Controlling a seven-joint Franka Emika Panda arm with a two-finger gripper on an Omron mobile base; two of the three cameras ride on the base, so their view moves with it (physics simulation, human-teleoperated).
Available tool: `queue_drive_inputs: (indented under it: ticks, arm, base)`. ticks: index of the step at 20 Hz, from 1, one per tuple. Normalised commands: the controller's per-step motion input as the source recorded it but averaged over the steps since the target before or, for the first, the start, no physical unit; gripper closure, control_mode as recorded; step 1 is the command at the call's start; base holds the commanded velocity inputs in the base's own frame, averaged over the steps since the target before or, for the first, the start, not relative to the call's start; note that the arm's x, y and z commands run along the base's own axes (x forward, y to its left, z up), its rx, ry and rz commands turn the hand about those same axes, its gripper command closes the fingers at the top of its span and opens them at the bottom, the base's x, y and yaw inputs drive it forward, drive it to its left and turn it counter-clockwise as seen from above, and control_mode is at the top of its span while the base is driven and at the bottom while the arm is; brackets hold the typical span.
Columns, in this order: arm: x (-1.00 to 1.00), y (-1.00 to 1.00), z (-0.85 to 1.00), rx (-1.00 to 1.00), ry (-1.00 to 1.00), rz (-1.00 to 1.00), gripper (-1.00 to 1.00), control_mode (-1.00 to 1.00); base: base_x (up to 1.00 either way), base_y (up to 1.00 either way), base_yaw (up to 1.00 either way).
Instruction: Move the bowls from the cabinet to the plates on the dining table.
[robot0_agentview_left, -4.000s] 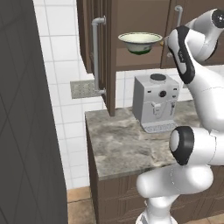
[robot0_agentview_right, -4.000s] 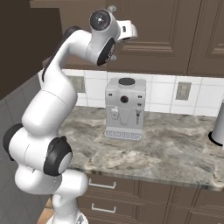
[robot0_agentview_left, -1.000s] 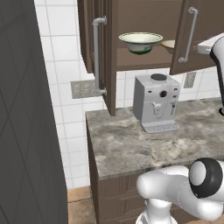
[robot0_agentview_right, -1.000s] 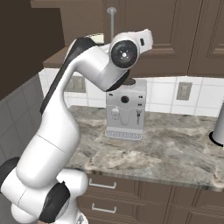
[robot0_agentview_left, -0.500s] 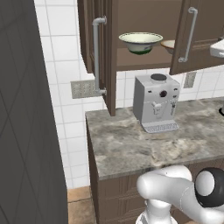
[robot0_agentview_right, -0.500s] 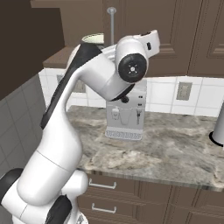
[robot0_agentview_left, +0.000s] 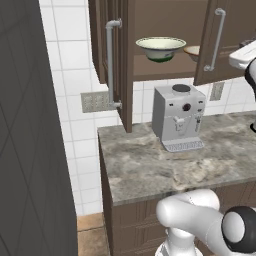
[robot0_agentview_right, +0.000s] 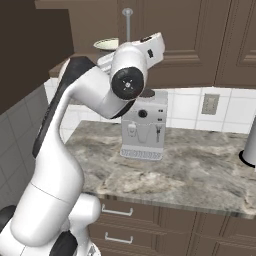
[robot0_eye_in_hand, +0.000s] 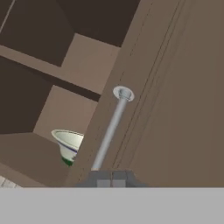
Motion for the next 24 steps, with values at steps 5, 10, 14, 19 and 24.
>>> queue_drive_inputs:
  ticks: [5,10,14,19,24]
  arm:
    - [0.01,0.58,0.03,-0.06,0.0,-0.06,1.0,-1.0]
    - [0.05,0.58,0.04,-0.07,0.01,-0.08,1.0,-1.0]
    - [0.16,0.52,0.0,-0.07,0.05,-0.09,1.0,-1.0]
    - [0.39,0.34,0.0,-0.02,0.13,-0.14,1.0,-1.0]
    - [0.46,0.23,0.0,0.0,0.15,-0.15,1.0,-1.0]
  base:
    - [0.0,0.0,0.0]
    - [0.0,0.0,0.0]
    - [0.0,0.0,0.0]
    - [0.0,0.0,0.0]
    - [0.0,0.0,0.0]
